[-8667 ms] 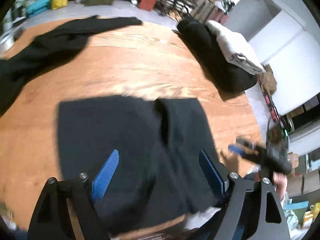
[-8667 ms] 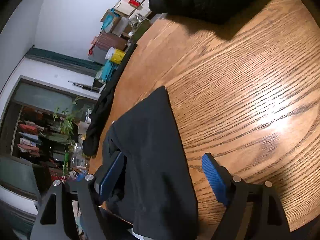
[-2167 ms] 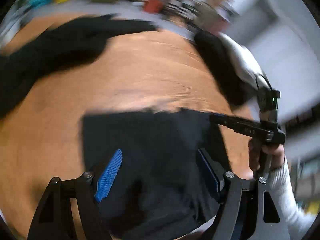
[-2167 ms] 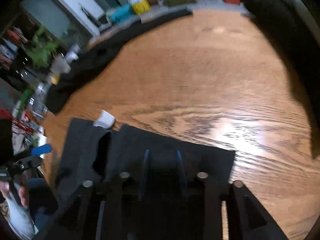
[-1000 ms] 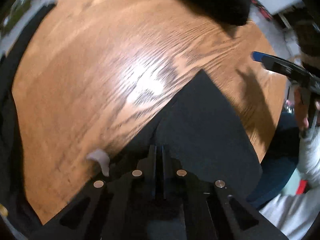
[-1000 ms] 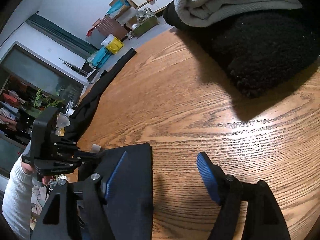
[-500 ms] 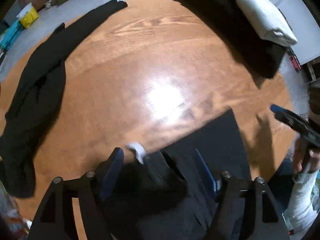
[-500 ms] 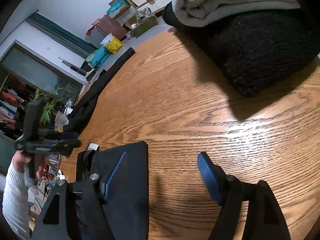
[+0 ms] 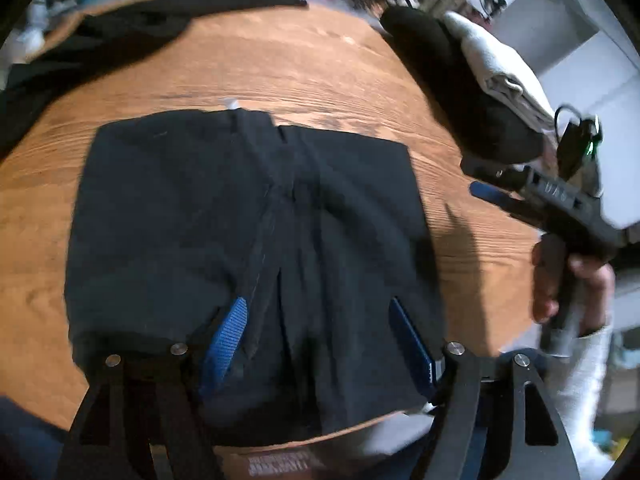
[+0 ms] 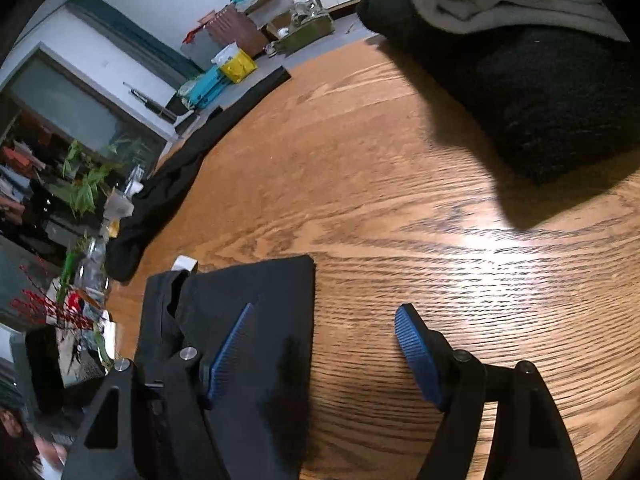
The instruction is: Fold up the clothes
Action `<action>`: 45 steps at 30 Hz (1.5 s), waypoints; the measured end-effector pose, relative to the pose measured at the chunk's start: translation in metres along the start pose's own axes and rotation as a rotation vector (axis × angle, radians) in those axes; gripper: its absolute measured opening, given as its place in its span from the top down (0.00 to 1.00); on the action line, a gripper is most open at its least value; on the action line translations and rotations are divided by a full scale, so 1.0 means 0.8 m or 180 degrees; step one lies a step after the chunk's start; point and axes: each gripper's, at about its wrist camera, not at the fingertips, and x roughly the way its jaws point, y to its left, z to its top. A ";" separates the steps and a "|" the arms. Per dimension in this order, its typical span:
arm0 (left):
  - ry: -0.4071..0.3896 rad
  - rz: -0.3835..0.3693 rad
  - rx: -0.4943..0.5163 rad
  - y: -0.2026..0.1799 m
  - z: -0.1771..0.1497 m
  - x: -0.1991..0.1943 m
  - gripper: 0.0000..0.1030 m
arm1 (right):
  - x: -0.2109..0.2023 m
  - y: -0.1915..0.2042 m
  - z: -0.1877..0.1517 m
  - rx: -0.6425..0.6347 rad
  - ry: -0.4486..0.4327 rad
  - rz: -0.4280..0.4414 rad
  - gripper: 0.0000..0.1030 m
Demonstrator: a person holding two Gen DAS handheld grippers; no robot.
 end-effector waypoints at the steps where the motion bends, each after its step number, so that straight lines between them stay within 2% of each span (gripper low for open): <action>1: -0.0029 0.0031 0.0058 -0.006 -0.007 0.006 0.28 | 0.002 0.005 -0.002 -0.0022 0.0004 0.0008 0.26; 4: -0.0108 0.0298 0.0211 -0.012 -0.018 0.016 0.28 | 0.008 0.018 -0.009 -0.0111 0.0018 0.0020 0.26; 8: -0.0187 0.0353 0.0164 -0.010 -0.015 0.029 0.28 | 0.018 0.030 -0.022 -0.0280 0.0084 -0.0068 0.26; 13: -0.0552 -0.0177 0.0183 -0.021 -0.012 0.012 0.29 | 0.025 0.025 -0.031 -0.0312 0.0161 -0.0159 0.26; 14: -0.0593 -0.0225 0.0223 -0.025 -0.010 0.011 0.32 | 0.025 0.024 -0.031 -0.0306 0.0162 -0.0167 0.26; 15: -0.0582 -0.0198 0.0256 -0.028 -0.007 0.015 0.37 | 0.025 0.022 -0.031 -0.0299 0.0159 -0.0172 0.26; 17: -0.0412 -0.0062 0.0258 -0.026 0.001 0.032 0.62 | 0.023 0.021 -0.030 -0.0291 0.0151 -0.0170 0.26; 18: -0.0352 -0.0028 0.0249 -0.020 0.002 0.036 0.64 | 0.022 0.020 -0.029 -0.0286 0.0148 -0.0169 0.26; 25: -0.0197 0.0146 0.0180 -0.005 0.012 0.062 0.66 | 0.020 0.025 -0.028 -0.0328 0.0152 -0.0137 0.25; 29: -0.0186 0.0203 0.0232 -0.012 0.014 0.066 0.67 | 0.020 0.025 -0.030 -0.0355 0.0180 -0.0145 0.25; 30: -0.0190 0.0224 0.0254 -0.014 0.014 0.066 0.69 | 0.019 0.026 -0.030 -0.0356 0.0180 -0.0142 0.25; 32: -0.0178 0.0239 0.0316 -0.016 0.014 0.067 0.87 | 0.018 0.027 -0.030 -0.0359 0.0173 -0.0131 0.25; 35: -0.0131 0.0182 0.0287 -0.015 0.017 0.065 0.92 | 0.017 0.029 -0.030 -0.0373 0.0168 -0.0112 0.24; 40: -0.0165 0.0136 0.0192 -0.014 0.022 0.050 0.92 | 0.017 0.032 -0.032 -0.0398 0.0174 -0.0118 0.24; 45: -0.0198 0.0238 0.0115 -0.006 0.024 0.035 0.92 | 0.016 0.030 -0.031 -0.0379 0.0169 -0.0131 0.24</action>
